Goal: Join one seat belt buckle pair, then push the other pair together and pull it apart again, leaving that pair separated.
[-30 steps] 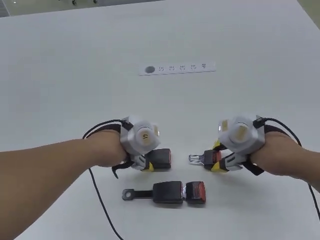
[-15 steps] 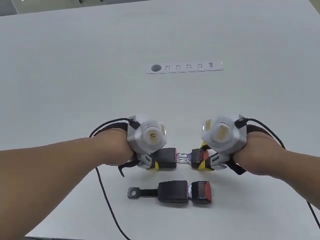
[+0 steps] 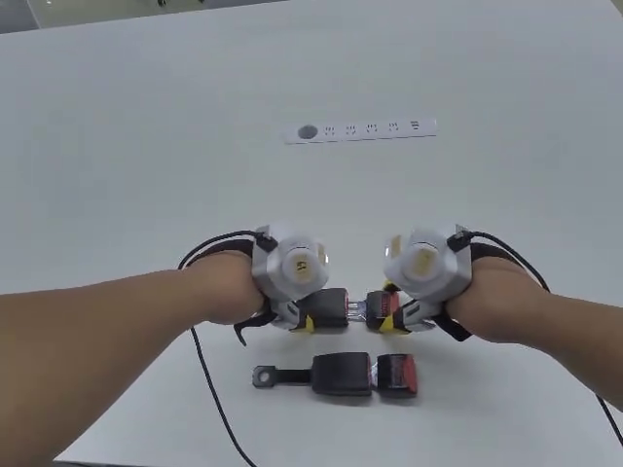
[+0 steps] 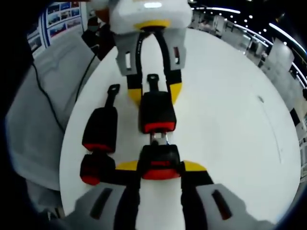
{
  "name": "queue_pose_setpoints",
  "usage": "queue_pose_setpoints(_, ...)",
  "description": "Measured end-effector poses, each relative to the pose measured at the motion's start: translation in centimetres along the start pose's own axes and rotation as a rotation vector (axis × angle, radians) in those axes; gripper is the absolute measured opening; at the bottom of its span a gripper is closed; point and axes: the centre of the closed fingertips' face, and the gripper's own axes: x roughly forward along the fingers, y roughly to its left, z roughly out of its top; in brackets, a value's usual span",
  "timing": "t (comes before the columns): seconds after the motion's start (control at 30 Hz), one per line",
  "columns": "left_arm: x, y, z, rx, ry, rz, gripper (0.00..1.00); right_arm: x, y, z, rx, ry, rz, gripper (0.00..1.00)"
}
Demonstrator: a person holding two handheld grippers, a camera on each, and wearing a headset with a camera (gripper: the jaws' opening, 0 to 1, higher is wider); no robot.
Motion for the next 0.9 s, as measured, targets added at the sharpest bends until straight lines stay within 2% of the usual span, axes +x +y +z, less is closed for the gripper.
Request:
queue_pose_setpoints(0.2, 0.0, -0.1, 0.0, 0.006, -0.018, 0.002, 0.3, -0.1, 0.0, -0.1, -0.003, -0.023, 0.009, 0.29)
queue_pose_setpoints(0.47, 0.1, -0.1, 0.2, 0.029, 0.002, -0.021, 0.3, 0.1, 0.0, 0.4, -0.013, -0.029, 0.019, 0.28)
queue_pose_setpoints(0.6, 0.0, -0.2, 0.1, 0.024, -0.011, -0.021, 0.3, 0.7, 0.2, 1.3, 0.01, -0.051, 0.024, 0.28)
queue_pose_setpoints(0.67, 0.0, -0.1, 0.2, 0.022, -0.012, -0.021, 0.29, 1.1, 0.2, 1.6, 0.012, -0.035, 0.014, 0.28)
queue_pose_setpoints(0.9, 0.0, -0.1, 0.2, 0.022, -0.009, -0.025, 0.3, 0.8, 0.1, 1.5, 0.006, -0.04, 0.017, 0.28)
